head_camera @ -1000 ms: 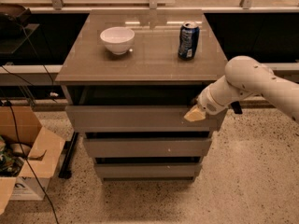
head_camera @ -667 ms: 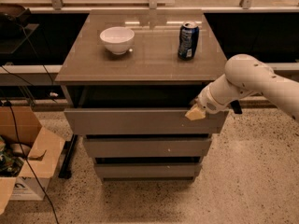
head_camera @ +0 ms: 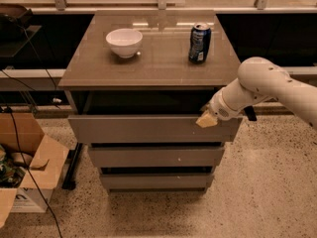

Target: Open top drawer

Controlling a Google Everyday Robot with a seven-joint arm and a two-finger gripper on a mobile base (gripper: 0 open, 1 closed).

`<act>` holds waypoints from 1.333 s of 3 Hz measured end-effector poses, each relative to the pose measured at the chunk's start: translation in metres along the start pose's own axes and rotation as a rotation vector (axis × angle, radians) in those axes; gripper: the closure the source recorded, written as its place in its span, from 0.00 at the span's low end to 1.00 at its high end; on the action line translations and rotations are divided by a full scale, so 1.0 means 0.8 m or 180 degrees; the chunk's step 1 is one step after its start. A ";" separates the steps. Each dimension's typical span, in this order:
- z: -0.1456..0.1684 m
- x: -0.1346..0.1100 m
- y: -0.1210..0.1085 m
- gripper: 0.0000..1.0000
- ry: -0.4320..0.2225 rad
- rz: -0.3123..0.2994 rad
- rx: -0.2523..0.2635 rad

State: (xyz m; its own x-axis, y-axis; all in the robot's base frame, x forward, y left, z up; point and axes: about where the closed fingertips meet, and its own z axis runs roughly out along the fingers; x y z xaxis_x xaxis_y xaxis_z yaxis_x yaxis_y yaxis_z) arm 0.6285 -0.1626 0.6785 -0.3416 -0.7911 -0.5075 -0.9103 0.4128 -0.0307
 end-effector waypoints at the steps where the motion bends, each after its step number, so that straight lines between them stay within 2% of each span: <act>1: 0.002 0.002 0.001 0.37 0.0030 -0.0047 -0.0055; 2: -0.001 0.000 0.001 0.14 0.0030 -0.0048 -0.0056; 3: 0.001 0.023 0.030 0.04 0.0263 -0.0118 -0.0464; 4: 0.002 0.046 0.060 0.27 0.0524 -0.0180 -0.0801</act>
Offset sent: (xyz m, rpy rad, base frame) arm -0.0241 -0.0135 -0.0134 -0.0354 0.1533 0.1141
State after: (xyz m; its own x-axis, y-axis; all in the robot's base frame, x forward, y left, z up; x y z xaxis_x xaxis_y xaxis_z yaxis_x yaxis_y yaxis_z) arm 0.5727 -0.1711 0.6574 -0.3033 -0.8806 -0.3641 -0.9513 0.2574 0.1697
